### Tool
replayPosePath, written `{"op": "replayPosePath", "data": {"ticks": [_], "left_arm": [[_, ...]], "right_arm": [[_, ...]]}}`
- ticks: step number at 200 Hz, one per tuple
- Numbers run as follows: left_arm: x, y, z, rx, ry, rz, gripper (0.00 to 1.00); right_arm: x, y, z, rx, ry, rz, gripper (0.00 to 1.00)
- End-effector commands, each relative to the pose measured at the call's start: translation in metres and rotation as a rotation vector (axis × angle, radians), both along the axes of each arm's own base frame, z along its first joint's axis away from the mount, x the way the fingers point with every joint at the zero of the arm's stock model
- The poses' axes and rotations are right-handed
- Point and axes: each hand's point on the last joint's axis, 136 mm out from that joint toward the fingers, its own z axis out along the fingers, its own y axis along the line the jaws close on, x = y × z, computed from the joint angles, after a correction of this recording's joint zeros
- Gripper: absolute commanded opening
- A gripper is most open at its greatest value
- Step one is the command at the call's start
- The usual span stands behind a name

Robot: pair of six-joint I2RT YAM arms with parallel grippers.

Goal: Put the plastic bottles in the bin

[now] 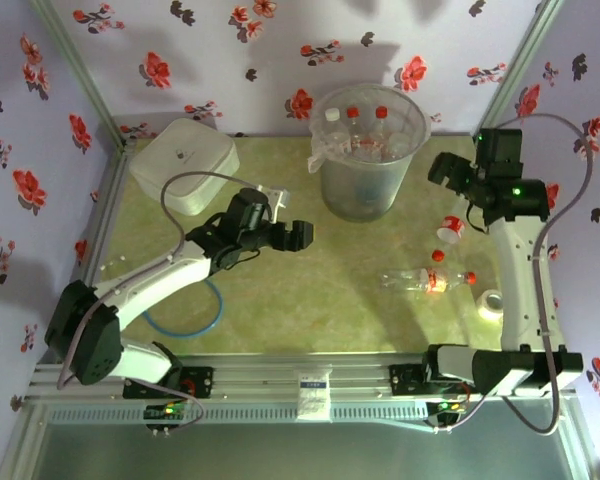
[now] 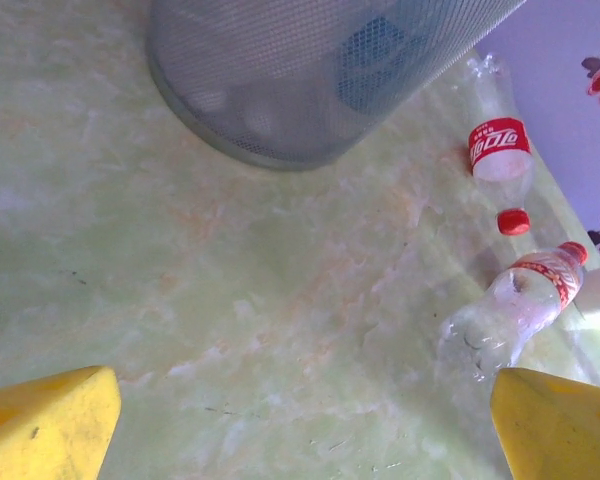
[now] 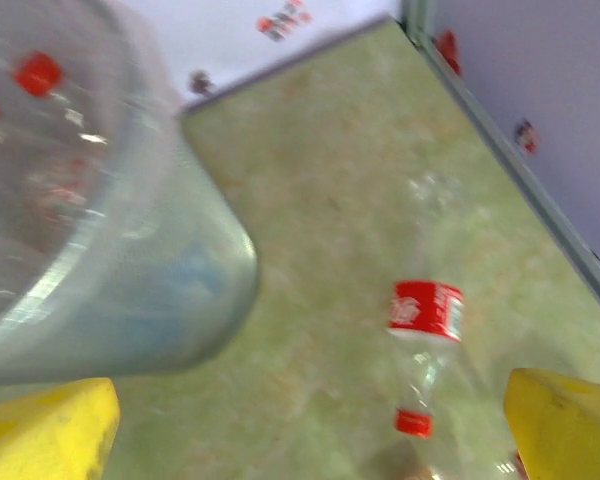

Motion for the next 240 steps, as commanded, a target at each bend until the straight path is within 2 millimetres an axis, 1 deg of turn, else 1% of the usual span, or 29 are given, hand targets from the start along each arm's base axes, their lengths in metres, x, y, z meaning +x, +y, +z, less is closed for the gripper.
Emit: {"op": "replayPosePath", "data": {"ticks": [1,12,28,42,63,85,105,133,157,177,223,229,240], "left_arm": [[0.002,-0.002,0.001,0.033,-0.022,-0.021,0.96],[0.001,-0.002,-0.001,0.033,-0.019,-0.02,0.96],[-0.001,0.0,-0.002,0.034,-0.013,-0.017,0.95],[-0.005,0.003,-0.003,0.035,-0.011,-0.018,0.96],[-0.011,0.012,-0.001,0.032,-0.011,-0.002,0.96],[-0.015,0.021,0.0,0.027,-0.019,0.025,0.96],[-0.016,0.023,0.001,0.013,-0.018,0.036,0.95],[-0.016,0.023,0.001,0.0,-0.009,0.047,0.95],[-0.017,0.024,0.002,-0.006,-0.006,0.051,0.95],[-0.018,0.026,0.002,-0.004,-0.007,0.057,0.95],[-0.019,0.029,0.002,-0.008,-0.007,0.069,0.95],[-0.019,0.029,0.002,-0.009,-0.007,0.069,0.95],[-0.019,0.029,0.002,-0.008,-0.006,0.069,0.95]], "right_arm": [[-0.009,-0.025,-0.037,-0.002,0.094,-0.126,0.99],[-0.004,-0.035,-0.053,0.006,0.099,-0.179,0.99],[0.01,-0.049,-0.072,-0.004,0.064,-0.259,0.99],[0.021,-0.059,-0.094,0.003,0.063,-0.311,0.99],[0.029,-0.063,-0.127,0.011,0.098,-0.346,0.99],[0.035,-0.065,-0.152,-0.001,0.116,-0.339,0.98],[0.038,-0.067,-0.172,-0.006,0.157,-0.332,0.94],[0.036,-0.069,-0.203,0.05,0.211,-0.337,0.88],[0.039,-0.071,-0.22,0.078,0.24,-0.335,0.81],[0.042,-0.07,-0.231,0.102,0.262,-0.325,0.74],[0.05,-0.063,-0.247,0.134,0.302,-0.289,0.57],[0.049,-0.063,-0.248,0.137,0.312,-0.284,0.52],[0.048,-0.062,-0.244,0.136,0.309,-0.281,0.45]]}}
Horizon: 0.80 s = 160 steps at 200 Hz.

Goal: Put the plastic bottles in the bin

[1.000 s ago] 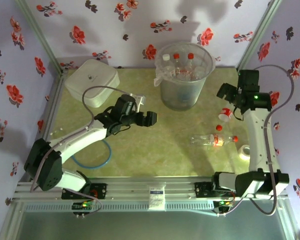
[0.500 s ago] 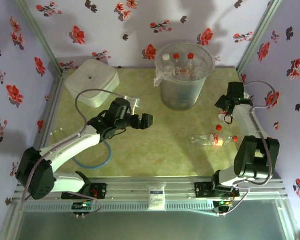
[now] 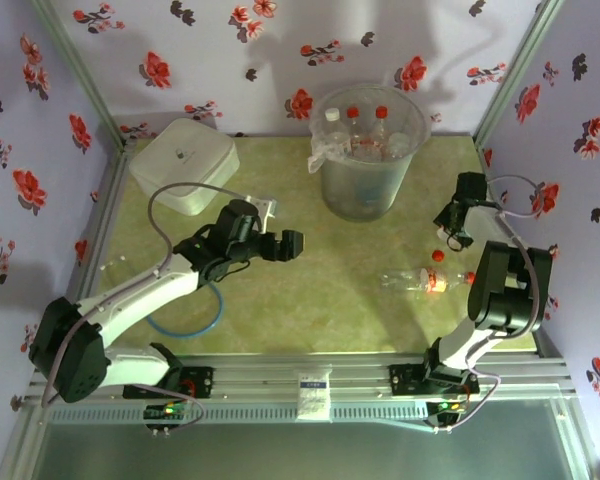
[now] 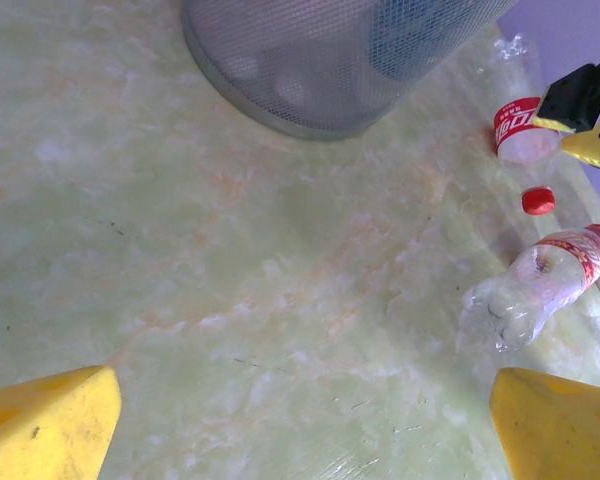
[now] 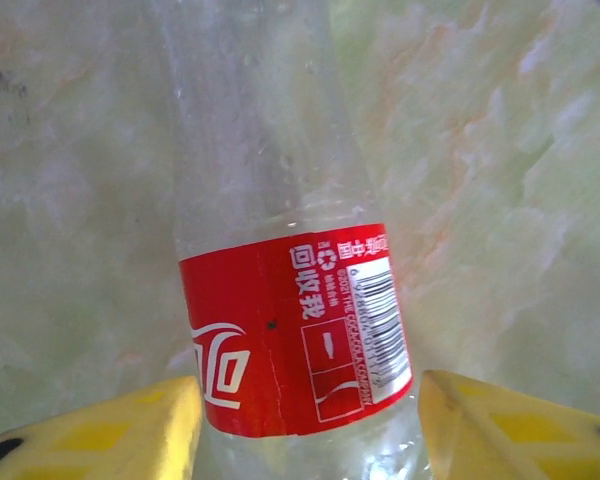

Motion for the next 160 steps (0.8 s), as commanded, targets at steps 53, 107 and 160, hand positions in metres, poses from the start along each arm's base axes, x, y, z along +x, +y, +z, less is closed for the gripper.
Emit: {"op": "replayPosePath", "data": {"ticks": [53,107,160], "left_arm": [[0.005,-0.003,0.002,-0.005,-0.006,0.018,0.95],[0.015,-0.015,0.003,-0.021,0.009,0.023,0.93],[0.014,-0.022,0.005,-0.039,0.031,0.001,0.93]], "right_arm": [[-0.003,0.008,0.047,0.018,-0.064,0.048,0.34],[-0.03,0.013,0.097,-0.023,-0.13,0.065,0.37],[-0.006,0.004,0.052,-0.006,-0.028,0.054,0.92]]}}
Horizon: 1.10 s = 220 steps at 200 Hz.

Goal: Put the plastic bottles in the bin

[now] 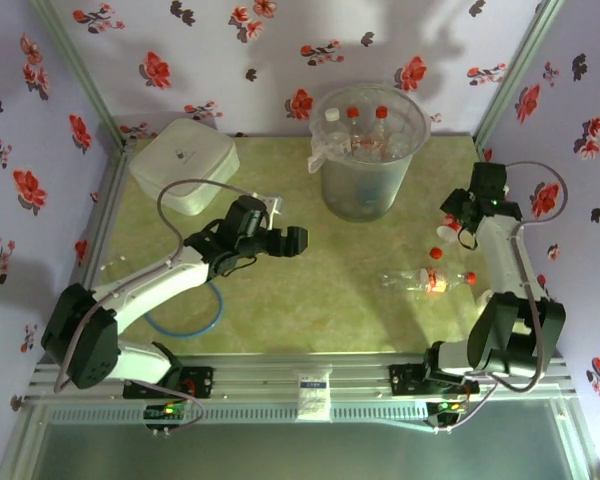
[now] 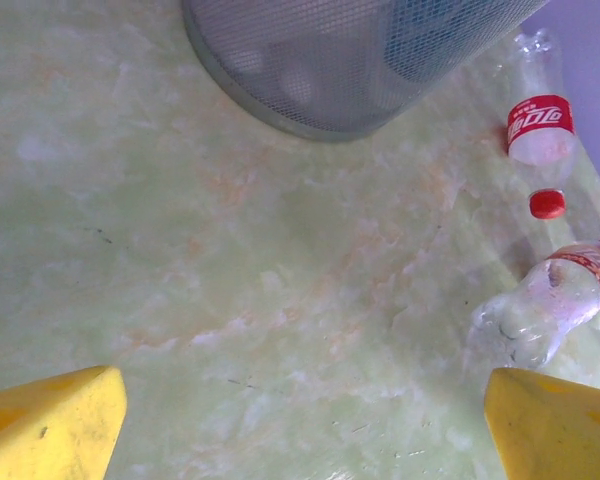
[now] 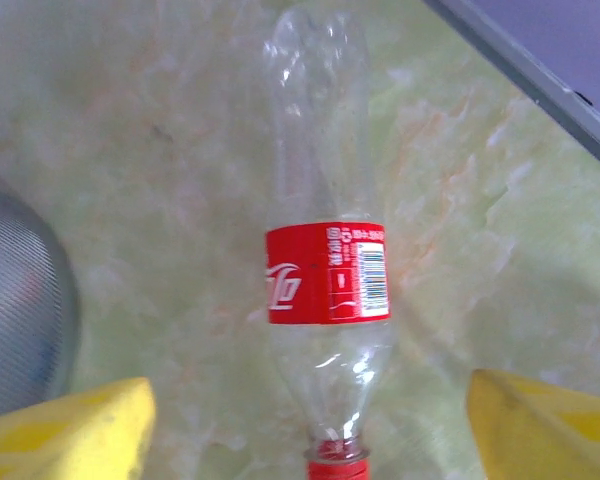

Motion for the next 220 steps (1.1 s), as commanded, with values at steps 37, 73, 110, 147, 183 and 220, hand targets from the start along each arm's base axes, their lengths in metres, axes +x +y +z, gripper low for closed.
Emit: {"op": "replayPosePath", "data": {"ticks": [37,73,110,147,183,220], "left_arm": [[-0.009,0.01,0.015,-0.045,-0.022,0.026,0.93],[-0.01,0.02,0.009,-0.039,-0.025,0.045,0.94],[-0.003,0.016,0.008,-0.04,-0.017,0.04,0.93],[0.0,0.012,0.012,-0.066,-0.014,0.043,0.92],[0.001,0.013,0.01,-0.061,-0.003,0.05,0.92],[0.002,0.012,0.012,-0.079,-0.005,0.058,0.92]], "right_arm": [[0.024,-0.012,-0.061,0.007,0.125,-0.015,0.97],[0.034,-0.011,-0.084,0.027,0.126,-0.022,0.9],[0.034,-0.008,-0.092,0.038,0.111,-0.01,0.71],[0.026,-0.005,-0.069,0.039,0.071,-0.003,0.5],[0.017,0.003,-0.036,0.049,0.035,0.036,0.43],[0.003,0.022,-0.005,0.113,-0.02,0.074,0.37]]}}
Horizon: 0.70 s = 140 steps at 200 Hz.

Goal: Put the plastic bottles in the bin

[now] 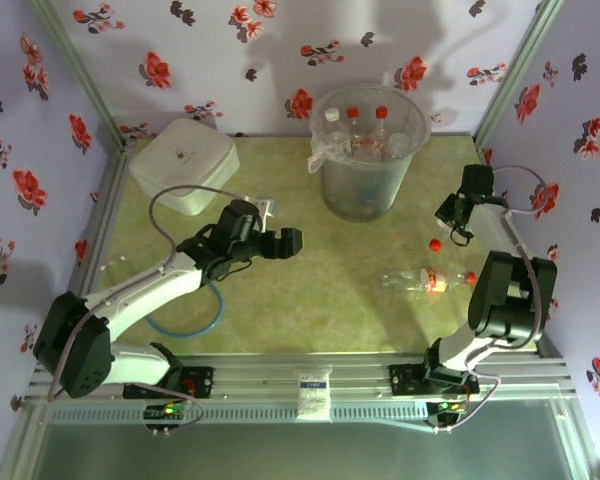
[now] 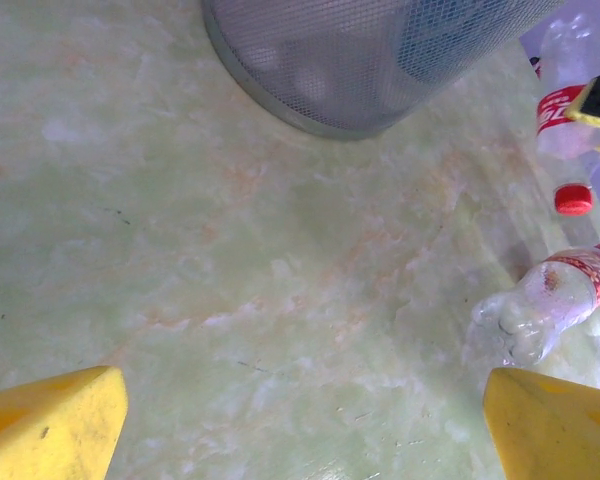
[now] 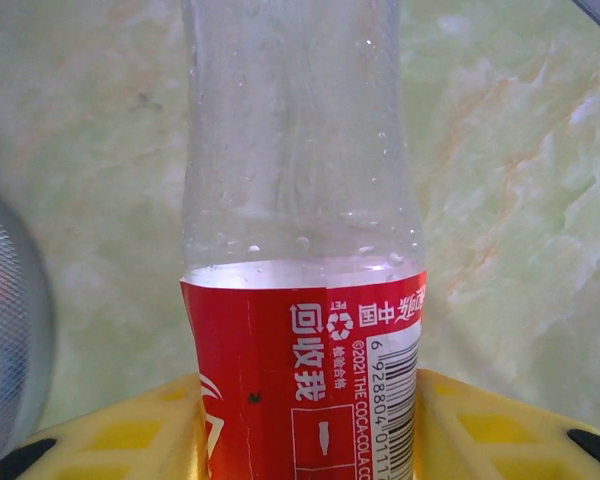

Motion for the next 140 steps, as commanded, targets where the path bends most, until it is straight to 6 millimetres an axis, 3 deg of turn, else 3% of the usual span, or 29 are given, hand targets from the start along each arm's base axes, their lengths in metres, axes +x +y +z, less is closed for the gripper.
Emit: {"op": "replayPosePath", "data": {"ticks": [1,29,79,110,140], "left_arm": [[0.007,-0.005,0.014,-0.045,-0.019,0.012,0.92],[0.008,-0.005,0.011,-0.038,-0.018,0.01,0.92],[0.01,-0.004,0.01,-0.036,-0.02,0.011,0.92],[0.004,0.001,0.013,-0.046,-0.025,0.016,0.92],[-0.002,0.008,0.018,-0.061,-0.032,0.027,0.92]], "right_arm": [[-0.014,0.015,0.02,0.055,-0.017,0.039,0.37],[-0.027,0.04,0.063,0.103,-0.088,0.103,0.35],[-0.03,0.087,0.198,0.157,-0.358,0.244,0.32],[-0.01,0.128,0.263,0.209,-0.491,0.375,0.32],[0.027,0.166,0.284,0.207,-0.501,0.484,0.32]]}}
